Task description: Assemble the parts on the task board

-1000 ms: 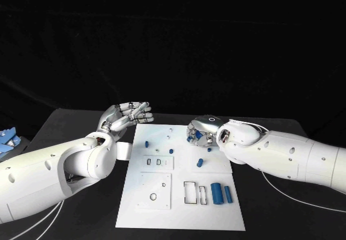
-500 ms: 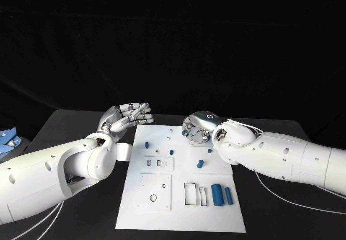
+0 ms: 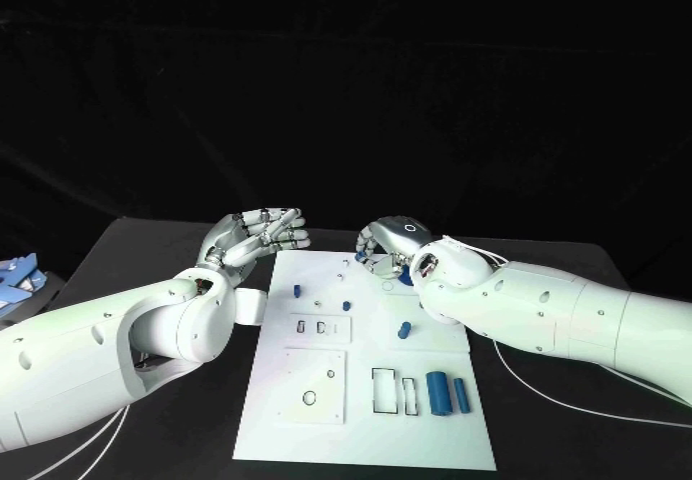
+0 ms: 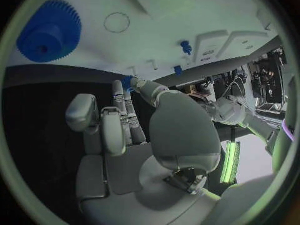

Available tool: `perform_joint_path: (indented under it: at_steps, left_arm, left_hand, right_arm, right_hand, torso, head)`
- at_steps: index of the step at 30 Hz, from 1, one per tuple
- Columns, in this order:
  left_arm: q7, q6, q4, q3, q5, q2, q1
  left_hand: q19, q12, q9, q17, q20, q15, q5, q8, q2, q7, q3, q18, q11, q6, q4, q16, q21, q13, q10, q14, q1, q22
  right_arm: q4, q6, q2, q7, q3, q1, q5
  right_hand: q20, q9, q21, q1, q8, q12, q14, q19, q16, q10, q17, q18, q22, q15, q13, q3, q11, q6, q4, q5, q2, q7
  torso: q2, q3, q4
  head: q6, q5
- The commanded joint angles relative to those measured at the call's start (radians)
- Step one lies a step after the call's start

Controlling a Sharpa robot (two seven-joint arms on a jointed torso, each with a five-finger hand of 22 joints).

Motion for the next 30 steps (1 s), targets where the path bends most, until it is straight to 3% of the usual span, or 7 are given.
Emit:
perform_joint_path:
  at_steps: [1, 8, 30]
  left_arm:
    - [0.009, 0.012, 0.007, 0.002, 0.002, 0.0, 0.004]
    - [0.01, 0.01, 0.011, 0.003, 0.002, -0.002, 0.009]
    - [0.008, 0.01, 0.004, 0.004, 0.002, 0.003, 0.011]
  left_hand:
    - [0.007, -0.006, -0.001, 0.001, 0.0, 0.005, -0.003, -0.007, -0.006, 0.01, 0.006, 0.006, 0.002, -0.006, -0.001, -0.006, -0.004, -0.001, -0.005, -0.003, 0.004, -0.001]
    - [0.007, -0.007, -0.001, 0.001, 0.0, 0.005, -0.003, -0.007, -0.006, 0.01, 0.007, 0.006, 0.002, -0.006, -0.002, -0.006, -0.004, -0.001, -0.005, -0.003, 0.005, -0.002]
    - [0.007, -0.008, -0.001, 0.002, 0.001, 0.005, -0.003, -0.007, -0.006, 0.01, 0.009, 0.006, 0.002, -0.006, -0.004, -0.008, -0.005, -0.001, -0.005, -0.005, 0.005, -0.003]
  right_arm:
    - [-0.015, -0.021, 0.01, -0.011, 0.001, 0.0, 0.006]
    - [-0.029, -0.021, 0.027, -0.007, 0.001, -0.002, 0.012]
    - [-0.032, -0.012, 0.04, 0.007, 0.001, -0.006, 0.024]
  right_hand:
    - [-0.002, 0.018, 0.004, -0.002, 0.004, 0.003, 0.042, 0.006, 0.006, 0.007, 0.001, -0.01, -0.001, -0.006, 0.001, -0.001, 0.001, 0.003, 0.007, 0.005, 0.007, 0.003]
    - [-0.003, 0.02, 0.003, -0.003, 0.004, 0.002, 0.043, 0.005, 0.008, 0.005, 0.003, -0.01, -0.001, -0.005, 0.0, -0.001, 0.001, -0.001, 0.009, 0.006, 0.006, 0.004]
    - [-0.002, 0.023, 0.004, -0.008, 0.005, 0.0, 0.043, 0.005, 0.01, 0.003, 0.005, -0.01, 0.0, -0.005, 0.0, -0.002, 0.002, -0.006, 0.014, 0.009, 0.005, 0.005]
  torso:
    - [0.008, -0.0014, 0.007]
    - [0.015, -0.0029, 0.0122]
    - [0.015, -0.0037, 0.011]
  head:
    - [0.002, -0.002]
    - [0.003, -0.004]
    - [-0.002, 0.003]
